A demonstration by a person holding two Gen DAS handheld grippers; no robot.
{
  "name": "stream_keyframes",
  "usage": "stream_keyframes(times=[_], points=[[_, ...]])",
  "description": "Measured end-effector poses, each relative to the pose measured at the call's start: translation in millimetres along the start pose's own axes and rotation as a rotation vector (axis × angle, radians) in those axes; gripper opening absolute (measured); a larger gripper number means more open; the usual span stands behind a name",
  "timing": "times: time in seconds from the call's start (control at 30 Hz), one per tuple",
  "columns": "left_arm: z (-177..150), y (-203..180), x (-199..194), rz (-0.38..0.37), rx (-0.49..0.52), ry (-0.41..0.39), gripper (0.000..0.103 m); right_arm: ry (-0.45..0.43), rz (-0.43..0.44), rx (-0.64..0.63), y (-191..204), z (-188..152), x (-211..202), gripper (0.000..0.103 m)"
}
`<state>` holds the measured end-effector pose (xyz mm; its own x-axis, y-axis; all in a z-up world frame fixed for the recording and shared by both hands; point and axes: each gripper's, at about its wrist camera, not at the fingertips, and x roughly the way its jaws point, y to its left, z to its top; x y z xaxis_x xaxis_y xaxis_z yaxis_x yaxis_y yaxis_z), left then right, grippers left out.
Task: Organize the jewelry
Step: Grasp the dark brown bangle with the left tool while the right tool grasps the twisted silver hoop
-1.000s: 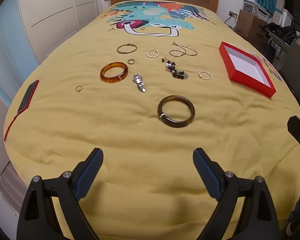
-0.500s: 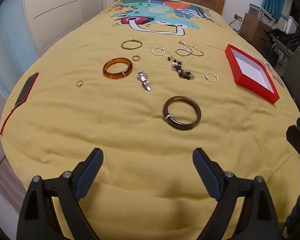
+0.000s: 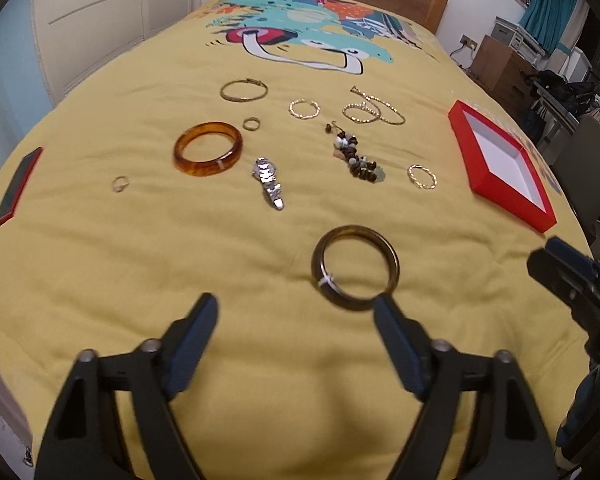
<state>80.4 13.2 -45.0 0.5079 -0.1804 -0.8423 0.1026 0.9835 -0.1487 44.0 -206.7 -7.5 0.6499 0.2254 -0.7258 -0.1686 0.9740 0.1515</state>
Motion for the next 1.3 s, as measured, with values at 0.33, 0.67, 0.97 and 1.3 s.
stream_keyframes(times=[0.33, 0.67, 0.97, 1.3], points=[[13.6, 3.6, 59.8, -0.063, -0.010, 0.096, 0.045, 0.073, -0.019, -0.012, -13.5, 41.9, 77.6, 0.064], [13.9, 1.6, 84.4, -0.137, 0.005, 0.101, 0.017, 0.156, -0.053, -0.007, -26.1, 61.8, 141.8, 0.053], [14.7, -5.9, 86.2, -0.123, 0.045, 0.069, 0.010, 0.201, -0.067, 0.008, -33.3, 59.2, 167.2, 0.039], [14.0, -5.5, 86.9, -0.116, 0.040, 0.065, 0.010, 0.183, -0.063, 0.039, -32.5, 65.6, 169.4, 0.051]])
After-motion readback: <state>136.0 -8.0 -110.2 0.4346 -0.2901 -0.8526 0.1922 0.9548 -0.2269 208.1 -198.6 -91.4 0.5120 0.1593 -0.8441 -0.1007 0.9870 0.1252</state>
